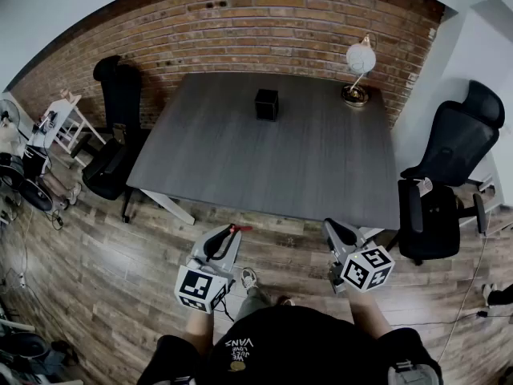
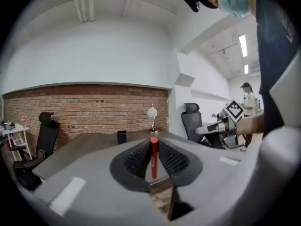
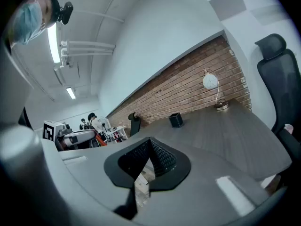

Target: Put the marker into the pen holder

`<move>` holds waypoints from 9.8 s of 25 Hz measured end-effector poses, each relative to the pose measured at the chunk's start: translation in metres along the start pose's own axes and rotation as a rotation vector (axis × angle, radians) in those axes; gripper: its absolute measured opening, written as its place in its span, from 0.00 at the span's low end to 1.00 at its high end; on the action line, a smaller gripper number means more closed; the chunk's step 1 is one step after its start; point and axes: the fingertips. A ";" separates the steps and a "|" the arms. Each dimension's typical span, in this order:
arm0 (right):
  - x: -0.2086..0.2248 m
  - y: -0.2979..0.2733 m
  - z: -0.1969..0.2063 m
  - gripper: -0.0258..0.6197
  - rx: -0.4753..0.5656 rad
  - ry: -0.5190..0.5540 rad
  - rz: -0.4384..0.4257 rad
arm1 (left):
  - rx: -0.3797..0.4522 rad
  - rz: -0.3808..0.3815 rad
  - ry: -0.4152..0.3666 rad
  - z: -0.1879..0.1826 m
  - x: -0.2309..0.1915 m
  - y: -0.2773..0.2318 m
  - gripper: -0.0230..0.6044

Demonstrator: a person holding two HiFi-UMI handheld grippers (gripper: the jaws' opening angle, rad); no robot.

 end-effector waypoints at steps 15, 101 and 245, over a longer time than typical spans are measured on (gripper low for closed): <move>-0.004 0.010 -0.003 0.04 0.016 -0.016 -0.077 | 0.007 -0.031 0.017 0.002 0.016 0.005 0.21; 0.140 -0.266 -0.103 0.04 0.106 -0.171 0.156 | 0.104 0.142 -0.127 -0.037 -0.251 -0.351 0.20; 0.041 -0.260 -0.043 0.04 0.099 -0.162 0.157 | -0.069 0.183 0.056 0.072 -0.262 -0.260 0.12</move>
Point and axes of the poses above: the fingertips, and each gripper's own axes: y backward along the fingers, x to its right, z out of its underside, and after that the axes turned 7 degrees about -y, right-handed
